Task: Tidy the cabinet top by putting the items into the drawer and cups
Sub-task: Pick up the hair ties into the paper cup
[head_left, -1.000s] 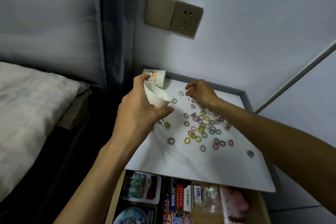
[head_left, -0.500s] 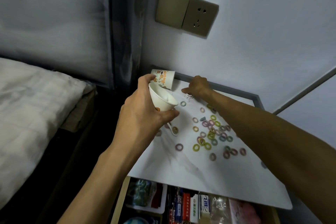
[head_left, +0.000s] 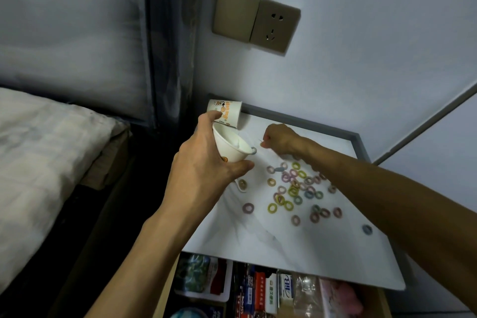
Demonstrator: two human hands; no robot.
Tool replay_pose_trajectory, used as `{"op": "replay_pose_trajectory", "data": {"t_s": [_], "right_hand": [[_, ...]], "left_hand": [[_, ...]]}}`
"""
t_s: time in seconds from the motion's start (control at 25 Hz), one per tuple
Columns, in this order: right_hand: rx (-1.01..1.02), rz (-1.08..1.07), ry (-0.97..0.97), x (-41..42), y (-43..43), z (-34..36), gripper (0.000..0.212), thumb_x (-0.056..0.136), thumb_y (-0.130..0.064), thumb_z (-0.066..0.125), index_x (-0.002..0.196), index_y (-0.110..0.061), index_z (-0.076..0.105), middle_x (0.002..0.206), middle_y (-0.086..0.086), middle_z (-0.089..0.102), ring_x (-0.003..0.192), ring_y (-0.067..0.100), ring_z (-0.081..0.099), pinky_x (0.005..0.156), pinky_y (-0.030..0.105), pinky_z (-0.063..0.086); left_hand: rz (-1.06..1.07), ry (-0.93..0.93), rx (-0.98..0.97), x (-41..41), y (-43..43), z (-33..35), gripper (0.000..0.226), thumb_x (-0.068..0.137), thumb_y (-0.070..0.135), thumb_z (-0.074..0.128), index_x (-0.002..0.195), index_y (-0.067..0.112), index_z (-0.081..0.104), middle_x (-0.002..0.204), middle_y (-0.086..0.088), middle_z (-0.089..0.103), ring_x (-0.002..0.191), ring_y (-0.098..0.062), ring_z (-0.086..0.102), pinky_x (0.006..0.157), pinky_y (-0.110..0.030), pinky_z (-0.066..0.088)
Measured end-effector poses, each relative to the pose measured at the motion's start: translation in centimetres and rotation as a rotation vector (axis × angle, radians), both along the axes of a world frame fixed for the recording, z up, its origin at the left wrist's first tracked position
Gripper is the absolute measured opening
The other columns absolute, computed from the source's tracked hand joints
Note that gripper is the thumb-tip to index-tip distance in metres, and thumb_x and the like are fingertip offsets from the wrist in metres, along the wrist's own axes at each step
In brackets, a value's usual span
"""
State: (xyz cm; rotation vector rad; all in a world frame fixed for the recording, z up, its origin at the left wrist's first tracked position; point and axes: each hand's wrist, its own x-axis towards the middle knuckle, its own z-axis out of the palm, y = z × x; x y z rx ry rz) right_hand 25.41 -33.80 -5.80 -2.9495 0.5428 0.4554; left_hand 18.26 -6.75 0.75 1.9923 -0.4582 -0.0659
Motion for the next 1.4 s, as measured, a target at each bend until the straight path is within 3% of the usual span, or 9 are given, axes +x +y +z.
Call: {"op": "replay_pose_trajectory", "data": {"t_s": [0.04, 0.2, 0.36, 0.44, 0.6, 0.88, 0.96, 1.12, 1.4], "right_hand": [[0.008, 0.002, 0.012, -0.5, -0.2, 0.0, 0.024, 0.094, -0.030, 0.060, 0.098, -0.006, 0.062, 0.102, 0.011, 0.064, 0.096, 0.028, 0.060, 0.078, 0.034, 0.047], [0.077, -0.035, -0.040, -2.2, -0.8, 0.9, 0.028, 0.097, -0.026, 0.055, 0.091, 0.000, 0.065, 0.098, 0.015, 0.066, 0.093, 0.030, 0.061, 0.079, 0.036, 0.046], [0.233, -0.128, -0.232, -2.7, -1.5, 2.4, 0.018, 0.092, -0.020, 0.063, 0.091, -0.002, 0.069, 0.086, 0.011, 0.071, 0.063, 0.013, 0.059, 0.059, 0.025, 0.043], [0.222, -0.100, -0.232, -2.9, -1.5, 2.7, 0.016, 0.085, -0.017, 0.072, 0.096, -0.006, 0.071, 0.090, 0.006, 0.071, 0.069, 0.011, 0.059, 0.057, 0.020, 0.042], [0.138, -0.036, -0.215, -2.6, -0.7, 1.6, 0.028, 0.075, -0.012, 0.080, 0.102, -0.003, 0.074, 0.100, 0.008, 0.072, 0.087, 0.016, 0.063, 0.071, 0.020, 0.041], [0.294, -0.233, -0.287, -2.0, -0.8, 1.5, 0.025, 0.075, -0.010, 0.080, 0.099, -0.006, 0.074, 0.085, 0.008, 0.072, 0.066, 0.012, 0.063, 0.051, 0.013, 0.040], [0.273, -0.233, -0.281, -2.4, -1.0, 1.4, 0.023, 0.075, -0.012, 0.081, 0.097, -0.009, 0.074, 0.084, 0.005, 0.071, 0.066, 0.011, 0.063, 0.053, 0.015, 0.042], [0.122, -0.085, -0.232, -3.3, -0.9, 1.5, 0.022, 0.072, -0.015, 0.082, 0.093, -0.015, 0.075, 0.086, -0.003, 0.069, 0.083, 0.013, 0.065, 0.069, 0.024, 0.048], [-0.010, 0.038, -0.244, -5.4, -0.6, 0.0, 0.021, 0.079, -0.020, 0.079, 0.099, -0.015, 0.074, 0.096, 0.005, 0.072, 0.081, 0.017, 0.063, 0.071, 0.026, 0.046]], "left_hand": [[-0.003, 0.001, 0.000, -0.1, -0.1, 0.1, 0.090, 0.061, 0.039, 0.088, 0.135, 0.034, 0.037, 0.118, 0.007, 0.060, 0.095, -0.015, 0.061, 0.084, -0.034, 0.054], [-0.009, 0.000, -0.003, -0.4, -0.2, 0.2, 0.091, 0.061, 0.040, 0.088, 0.136, 0.034, 0.036, 0.120, 0.005, 0.059, 0.096, -0.016, 0.061, 0.084, -0.037, 0.054], [-0.010, 0.011, -0.016, -0.5, -0.2, 0.2, 0.089, 0.062, 0.040, 0.087, 0.136, 0.034, 0.037, 0.117, 0.005, 0.061, 0.089, -0.014, 0.063, 0.083, -0.040, 0.055], [-0.006, 0.012, -0.022, -0.5, -0.3, 0.2, 0.089, 0.062, 0.041, 0.087, 0.135, 0.034, 0.038, 0.115, 0.005, 0.062, 0.089, -0.014, 0.064, 0.083, -0.040, 0.055], [-0.001, 0.016, -0.024, -0.5, -0.5, 0.2, 0.088, 0.061, 0.042, 0.087, 0.134, 0.035, 0.038, 0.113, 0.006, 0.062, 0.087, -0.015, 0.064, 0.082, -0.040, 0.055], [-0.002, 0.022, -0.011, -0.2, -0.4, 0.2, 0.088, 0.062, 0.041, 0.087, 0.135, 0.035, 0.037, 0.116, 0.007, 0.061, 0.085, -0.010, 0.063, 0.083, -0.039, 0.055], [-0.001, 0.024, -0.012, -0.3, -0.5, 0.3, 0.089, 0.062, 0.041, 0.087, 0.135, 0.036, 0.037, 0.116, 0.006, 0.061, 0.086, -0.012, 0.063, 0.084, -0.039, 0.054], [-0.002, 0.020, -0.001, -0.3, -0.6, 0.3, 0.089, 0.062, 0.040, 0.087, 0.136, 0.035, 0.037, 0.116, 0.006, 0.060, 0.086, -0.013, 0.063, 0.085, -0.040, 0.054], [-0.006, 0.018, 0.001, -0.5, -0.8, 0.1, 0.090, 0.063, 0.041, 0.087, 0.137, 0.035, 0.036, 0.117, 0.005, 0.059, 0.085, -0.013, 0.063, 0.082, -0.041, 0.055]]}}
